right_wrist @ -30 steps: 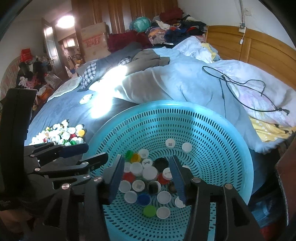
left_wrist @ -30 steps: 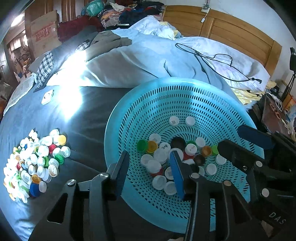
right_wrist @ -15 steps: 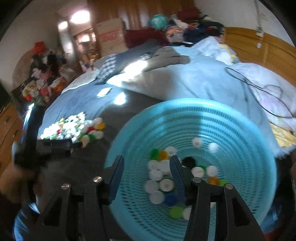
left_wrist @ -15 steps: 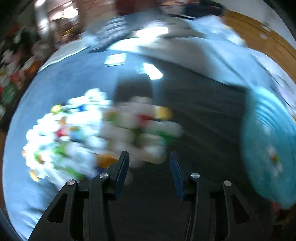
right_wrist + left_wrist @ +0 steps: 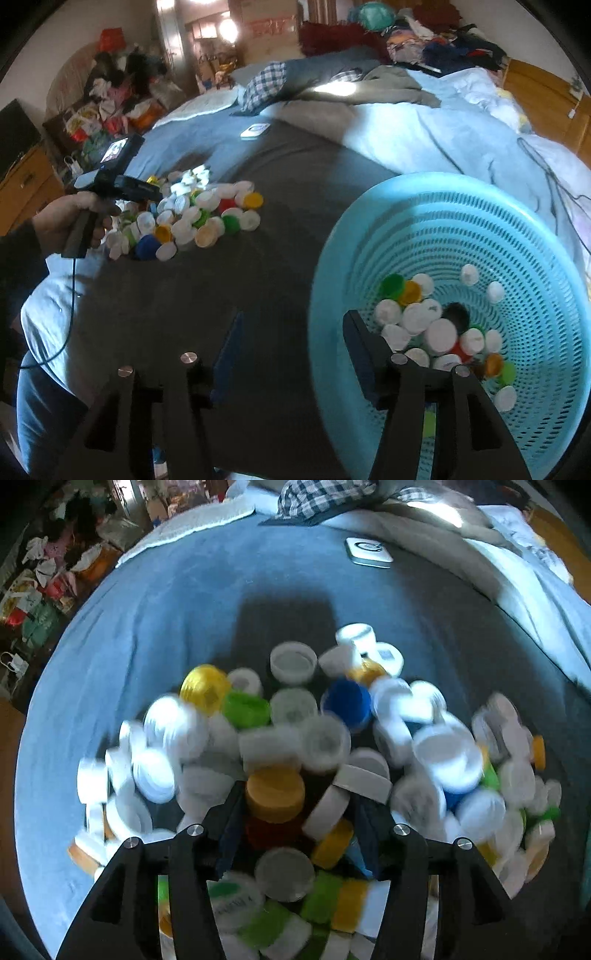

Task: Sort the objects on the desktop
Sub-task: 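Move both tools back to the pile and reach among the caps, then grasp a white cap with the left tool while the right tool grasps a green-ringed white cap, then carry both held caps over the blue colander basket, then open both tools to drop the caps into the basket, then move both open tools back to the cap pile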

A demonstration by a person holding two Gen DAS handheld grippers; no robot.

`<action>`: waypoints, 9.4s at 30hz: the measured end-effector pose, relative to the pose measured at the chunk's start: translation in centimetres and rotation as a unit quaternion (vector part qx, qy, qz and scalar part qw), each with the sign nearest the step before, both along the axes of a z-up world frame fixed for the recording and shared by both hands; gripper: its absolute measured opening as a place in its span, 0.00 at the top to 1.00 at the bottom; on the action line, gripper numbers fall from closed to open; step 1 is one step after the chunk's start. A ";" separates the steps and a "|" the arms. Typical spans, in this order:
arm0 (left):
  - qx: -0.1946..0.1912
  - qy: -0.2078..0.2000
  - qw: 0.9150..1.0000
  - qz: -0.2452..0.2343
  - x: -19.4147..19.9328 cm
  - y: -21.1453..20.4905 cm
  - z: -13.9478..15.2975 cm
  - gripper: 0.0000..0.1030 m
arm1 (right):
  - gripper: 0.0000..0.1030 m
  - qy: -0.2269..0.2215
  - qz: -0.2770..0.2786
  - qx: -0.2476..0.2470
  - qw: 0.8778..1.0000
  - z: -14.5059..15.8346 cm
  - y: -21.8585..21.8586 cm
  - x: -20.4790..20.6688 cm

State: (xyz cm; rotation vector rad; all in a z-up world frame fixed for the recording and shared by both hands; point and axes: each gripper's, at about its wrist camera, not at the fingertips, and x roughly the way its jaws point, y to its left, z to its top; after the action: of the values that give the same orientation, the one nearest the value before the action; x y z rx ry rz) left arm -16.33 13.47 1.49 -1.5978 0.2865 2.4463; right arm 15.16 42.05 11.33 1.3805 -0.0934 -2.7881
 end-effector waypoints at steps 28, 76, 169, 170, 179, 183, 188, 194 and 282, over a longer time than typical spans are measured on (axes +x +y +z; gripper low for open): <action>0.127 0.101 0.984 0.067 15.2 -13.5 4.9 0.52 | 0.32 0.001 0.134 0.020 0.991 -2.3 -16.2 -21.4; 0.141 0.088 0.986 0.011 21.0 -14.4 1.3 0.76 | 0.49 -0.010 0.212 -0.085 0.974 -5.7 -19.2 -4.4; 0.109 0.130 0.954 -0.246 26.7 25.5 16.1 0.77 | 0.89 0.107 -0.103 0.008 0.989 8.3 9.9 4.4; 0.108 0.130 0.953 -0.252 26.8 26.4 16.3 0.77 | 0.89 0.106 -0.110 0.009 0.988 8.3 10.5 4.7; 0.069 0.097 0.952 -0.282 27.1 30.9 15.3 0.77 | 0.89 0.071 -0.137 0.001 0.988 7.2 14.2 5.8; 0.054 0.081 0.953 -0.286 27.3 31.5 14.2 0.77 | 0.89 0.064 -0.138 -0.007 0.988 6.5 14.7 6.0; 0.049 0.078 0.953 -0.288 27.4 32.1 14.0 0.77 | 0.89 0.063 -0.140 -0.012 0.988 6.2 15.0 6.1; 0.051 0.079 0.953 -0.287 27.3 32.6 14.2 0.77 | 0.89 0.063 -0.142 -0.015 0.988 6.1 15.1 6.2; 0.181 0.108 0.975 0.070 19.9 -12.7 1.5 0.76 | 0.59 0.002 0.070 -0.005 0.998 1.4 -5.8 -1.2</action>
State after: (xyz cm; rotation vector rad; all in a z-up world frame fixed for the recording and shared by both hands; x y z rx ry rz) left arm 3.58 0.73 3.01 -1.2388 -0.2397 2.5909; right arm 13.94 36.28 12.71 1.3251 -0.0100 -2.6731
